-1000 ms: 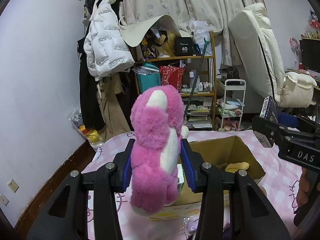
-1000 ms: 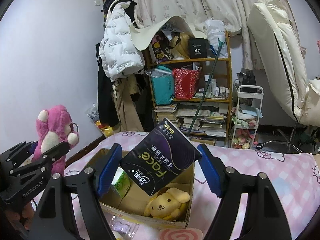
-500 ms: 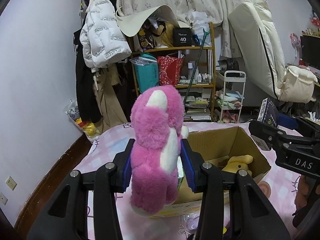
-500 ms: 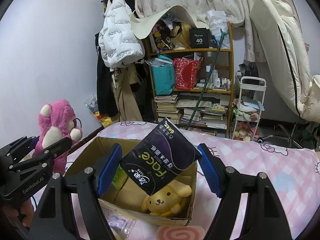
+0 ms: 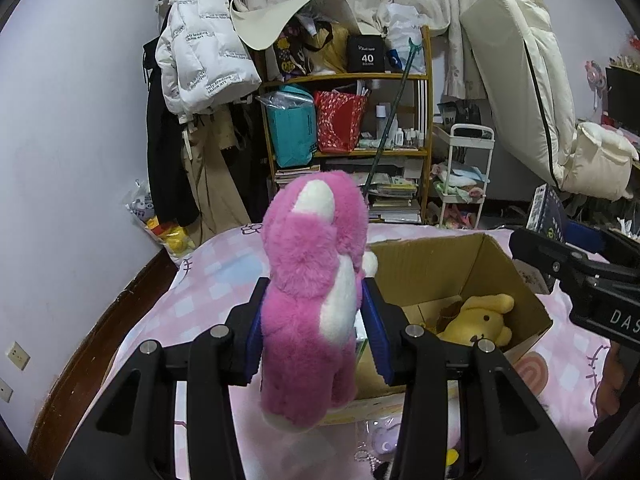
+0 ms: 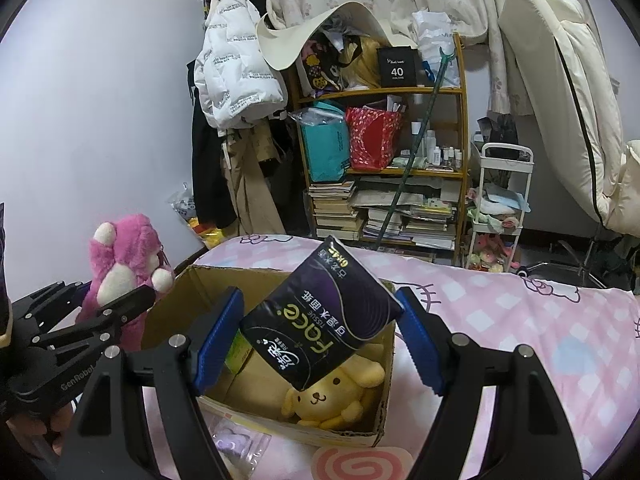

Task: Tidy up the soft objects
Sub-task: 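Open the left tool to drop the pink bear while the right tool releases the tissue pack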

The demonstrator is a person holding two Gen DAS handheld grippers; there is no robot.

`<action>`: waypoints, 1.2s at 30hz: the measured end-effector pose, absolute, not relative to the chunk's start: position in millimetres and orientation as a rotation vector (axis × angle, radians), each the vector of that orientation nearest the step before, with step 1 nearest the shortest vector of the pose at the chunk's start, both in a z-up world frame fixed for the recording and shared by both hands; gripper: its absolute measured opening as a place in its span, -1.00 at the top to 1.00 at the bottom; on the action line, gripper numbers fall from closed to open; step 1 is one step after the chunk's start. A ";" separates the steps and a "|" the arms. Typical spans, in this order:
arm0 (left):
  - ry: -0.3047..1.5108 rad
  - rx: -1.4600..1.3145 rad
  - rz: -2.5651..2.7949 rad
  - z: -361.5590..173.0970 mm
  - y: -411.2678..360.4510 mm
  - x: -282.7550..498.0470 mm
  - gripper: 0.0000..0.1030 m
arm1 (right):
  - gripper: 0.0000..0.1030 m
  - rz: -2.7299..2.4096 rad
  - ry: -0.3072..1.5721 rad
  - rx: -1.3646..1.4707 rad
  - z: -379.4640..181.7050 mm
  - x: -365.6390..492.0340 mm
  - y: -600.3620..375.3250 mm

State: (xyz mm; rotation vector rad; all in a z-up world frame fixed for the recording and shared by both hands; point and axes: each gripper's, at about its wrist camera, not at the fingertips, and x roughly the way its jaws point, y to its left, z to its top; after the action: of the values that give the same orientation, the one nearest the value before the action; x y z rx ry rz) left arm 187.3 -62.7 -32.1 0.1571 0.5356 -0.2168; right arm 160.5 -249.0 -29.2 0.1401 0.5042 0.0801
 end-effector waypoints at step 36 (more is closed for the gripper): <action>0.624 0.203 -0.189 -49.2 -62.1 182.4 -0.36 | -0.88 0.111 0.642 0.178 -63.8 178.4 -251.9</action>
State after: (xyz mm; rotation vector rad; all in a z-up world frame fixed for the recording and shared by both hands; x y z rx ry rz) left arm 182.4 -62.1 -49.2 0.2028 0.6244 -0.1889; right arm 178.4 -251.9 -63.8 0.1784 0.6418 0.1114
